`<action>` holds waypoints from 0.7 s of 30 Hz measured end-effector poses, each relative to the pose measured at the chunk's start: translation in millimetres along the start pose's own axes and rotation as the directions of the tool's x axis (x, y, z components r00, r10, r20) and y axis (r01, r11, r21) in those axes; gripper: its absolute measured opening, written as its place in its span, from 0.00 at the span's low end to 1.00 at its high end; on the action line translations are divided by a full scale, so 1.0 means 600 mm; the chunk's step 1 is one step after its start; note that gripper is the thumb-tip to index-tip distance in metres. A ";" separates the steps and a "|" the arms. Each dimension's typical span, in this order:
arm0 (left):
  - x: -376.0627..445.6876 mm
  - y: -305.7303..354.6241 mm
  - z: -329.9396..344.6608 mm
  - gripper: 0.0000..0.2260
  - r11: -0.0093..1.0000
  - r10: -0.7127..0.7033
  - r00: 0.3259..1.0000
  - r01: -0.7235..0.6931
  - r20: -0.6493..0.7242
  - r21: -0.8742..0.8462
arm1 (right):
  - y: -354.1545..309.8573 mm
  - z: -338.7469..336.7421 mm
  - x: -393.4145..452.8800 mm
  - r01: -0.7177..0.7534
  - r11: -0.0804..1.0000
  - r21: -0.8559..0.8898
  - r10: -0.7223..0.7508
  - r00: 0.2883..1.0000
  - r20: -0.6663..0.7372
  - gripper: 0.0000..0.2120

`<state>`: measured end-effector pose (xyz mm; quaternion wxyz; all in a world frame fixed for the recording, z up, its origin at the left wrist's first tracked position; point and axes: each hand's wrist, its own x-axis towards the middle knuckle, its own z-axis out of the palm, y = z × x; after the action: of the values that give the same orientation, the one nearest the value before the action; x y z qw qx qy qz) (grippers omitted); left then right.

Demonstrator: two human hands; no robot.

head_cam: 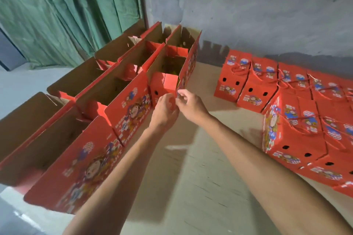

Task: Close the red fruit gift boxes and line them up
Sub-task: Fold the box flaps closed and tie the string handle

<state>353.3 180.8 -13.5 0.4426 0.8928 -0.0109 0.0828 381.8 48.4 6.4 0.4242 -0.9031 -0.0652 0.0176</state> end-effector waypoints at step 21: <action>0.296 -0.129 0.027 0.28 0.974 -0.055 0.984 0.016 0.169 0.224 | 0.081 0.106 0.305 -0.426 0.903 -0.053 0.411 0.893 -0.183 0.21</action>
<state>537.8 224.6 -56.5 0.3390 0.9405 -0.0242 -0.0028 562.4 90.4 -67.3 0.3724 -0.9127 0.1657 0.0296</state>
